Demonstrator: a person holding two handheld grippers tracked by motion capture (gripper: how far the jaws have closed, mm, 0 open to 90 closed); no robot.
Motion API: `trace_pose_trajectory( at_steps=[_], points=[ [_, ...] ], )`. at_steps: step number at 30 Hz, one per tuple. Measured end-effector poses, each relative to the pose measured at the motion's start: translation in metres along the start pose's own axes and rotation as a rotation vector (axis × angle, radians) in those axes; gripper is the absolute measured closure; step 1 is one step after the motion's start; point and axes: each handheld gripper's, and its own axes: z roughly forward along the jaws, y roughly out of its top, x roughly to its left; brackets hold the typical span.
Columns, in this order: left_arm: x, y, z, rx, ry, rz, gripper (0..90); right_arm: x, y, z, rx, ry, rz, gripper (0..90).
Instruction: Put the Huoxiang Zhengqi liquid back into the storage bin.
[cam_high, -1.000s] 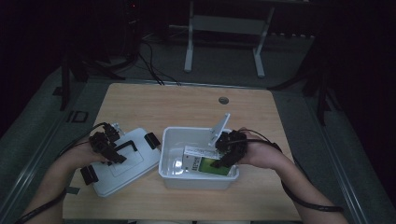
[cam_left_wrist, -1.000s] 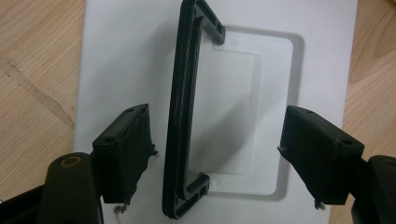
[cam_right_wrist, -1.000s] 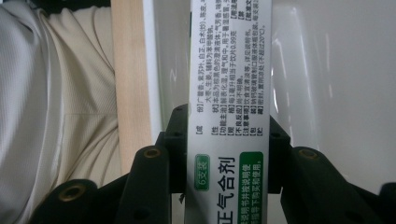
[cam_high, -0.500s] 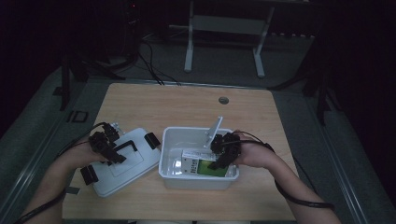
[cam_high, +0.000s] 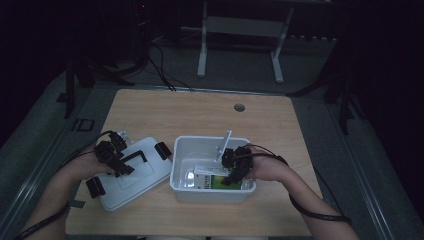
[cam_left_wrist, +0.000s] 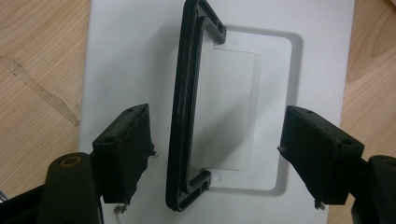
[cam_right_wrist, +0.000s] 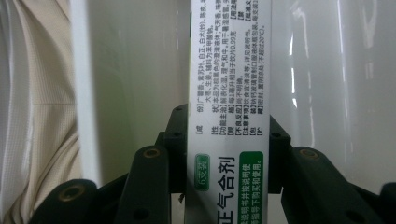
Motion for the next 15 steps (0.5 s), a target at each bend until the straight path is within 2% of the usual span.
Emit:
trace_pose_trajectory(
  at_steps=[15],
  points=[
    [0.000, 0.000, 0.000, -0.001, 0.001, 0.004, 25.1, -0.007, 0.002, 0.020, 0.063, 0.013, 0.025, 63.9]
  ],
)
